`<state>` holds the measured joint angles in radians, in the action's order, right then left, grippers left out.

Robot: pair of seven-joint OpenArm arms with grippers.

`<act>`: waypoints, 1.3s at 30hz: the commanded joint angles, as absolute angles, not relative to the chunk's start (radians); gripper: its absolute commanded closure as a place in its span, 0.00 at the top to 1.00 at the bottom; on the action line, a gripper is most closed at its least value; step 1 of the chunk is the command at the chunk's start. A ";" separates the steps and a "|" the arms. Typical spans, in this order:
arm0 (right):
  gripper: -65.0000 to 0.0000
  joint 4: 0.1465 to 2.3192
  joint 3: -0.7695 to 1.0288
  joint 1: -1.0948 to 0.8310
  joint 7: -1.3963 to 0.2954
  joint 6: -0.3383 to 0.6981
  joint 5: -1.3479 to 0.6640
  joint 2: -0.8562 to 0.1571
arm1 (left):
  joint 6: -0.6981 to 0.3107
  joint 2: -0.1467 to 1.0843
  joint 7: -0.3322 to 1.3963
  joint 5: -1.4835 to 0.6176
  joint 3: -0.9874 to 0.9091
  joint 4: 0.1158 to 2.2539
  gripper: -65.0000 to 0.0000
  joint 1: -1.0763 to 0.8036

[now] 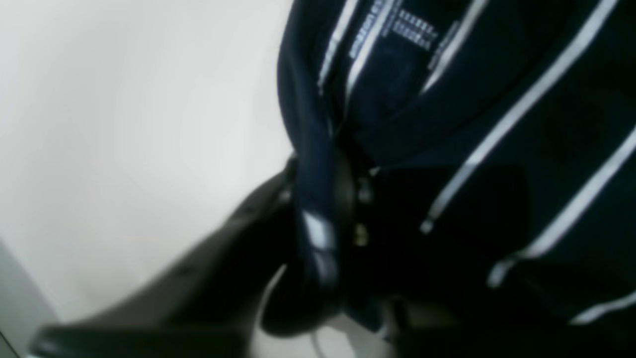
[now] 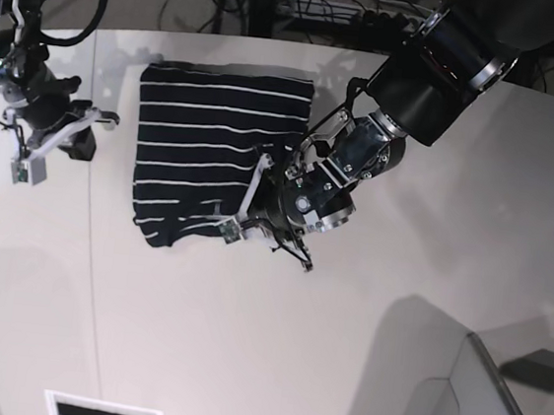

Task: Layout the t-shirt on the table in an organized manner, then fold the t-shirt properly
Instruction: 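Press and smooth the folded shirt's edge with the left gripper, then pat the collar edge of the folded shirt with both grippers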

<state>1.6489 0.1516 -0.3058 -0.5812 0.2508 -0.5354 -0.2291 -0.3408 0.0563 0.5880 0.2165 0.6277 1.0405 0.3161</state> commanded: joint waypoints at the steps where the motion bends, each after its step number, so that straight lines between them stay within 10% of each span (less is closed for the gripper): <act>1: 0.02 1.666 0.159 -0.300 -0.565 0.255 -0.547 -0.239 | -0.340 0.054 0.590 0.219 0.624 1.055 0.35 0.338; 6: 0.02 1.666 0.159 -0.300 -0.565 0.255 -0.547 -0.239 | -0.341 0.053 0.693 0.219 0.622 1.127 0.68 0.371; 17: 0.02 1.678 0.154 -0.300 -0.568 0.255 -0.547 -0.237 | -0.343 0.074 0.891 0.222 0.615 1.466 0.70 0.398; 19: 0.01 1.709 0.154 -0.317 -0.568 0.255 -0.550 -0.237 | -0.343 0.071 0.928 0.217 0.558 1.552 0.60 0.351; 23: 0.01 1.859 0.150 -0.381 -0.567 0.255 -0.552 -0.237 | -0.343 0.065 0.858 0.194 0.432 1.727 0.00 0.162; 39: 0.01 1.784 -0.234 -0.450 -0.410 0.255 -0.547 -0.239 | -0.337 0.090 0.493 0.085 0.302 1.646 0.00 -0.302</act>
<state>1.7668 -0.2356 -0.4496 -0.4324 0.2455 -0.5350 -0.2321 -0.3393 0.0872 0.5091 0.0944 0.3008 1.6310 -0.3016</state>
